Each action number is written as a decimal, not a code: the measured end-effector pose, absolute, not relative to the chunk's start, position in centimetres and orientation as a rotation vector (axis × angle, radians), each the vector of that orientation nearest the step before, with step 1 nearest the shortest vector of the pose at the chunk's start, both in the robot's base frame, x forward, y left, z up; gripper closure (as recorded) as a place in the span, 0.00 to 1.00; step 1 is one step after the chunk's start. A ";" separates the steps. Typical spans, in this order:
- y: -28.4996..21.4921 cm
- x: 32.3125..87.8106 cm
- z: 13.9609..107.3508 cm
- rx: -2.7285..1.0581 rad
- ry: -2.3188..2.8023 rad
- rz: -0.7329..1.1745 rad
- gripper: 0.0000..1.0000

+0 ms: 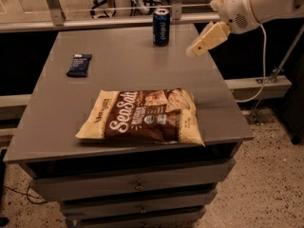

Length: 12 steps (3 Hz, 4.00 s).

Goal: Move pepsi can near brown chip bag

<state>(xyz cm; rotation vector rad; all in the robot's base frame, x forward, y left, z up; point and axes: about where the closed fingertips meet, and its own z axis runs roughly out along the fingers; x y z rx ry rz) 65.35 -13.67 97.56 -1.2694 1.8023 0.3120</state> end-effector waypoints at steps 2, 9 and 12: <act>-11.2 68.8 95.6 -1.071 1.689 0.402 0.00; -3.5 88.2 87.9 -0.932 1.580 0.604 0.38; -5.7 82.8 90.4 -0.938 1.534 0.689 1.00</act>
Offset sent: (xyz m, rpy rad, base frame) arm 0.0815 0.0344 -0.0379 0.4096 -0.1616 -0.1198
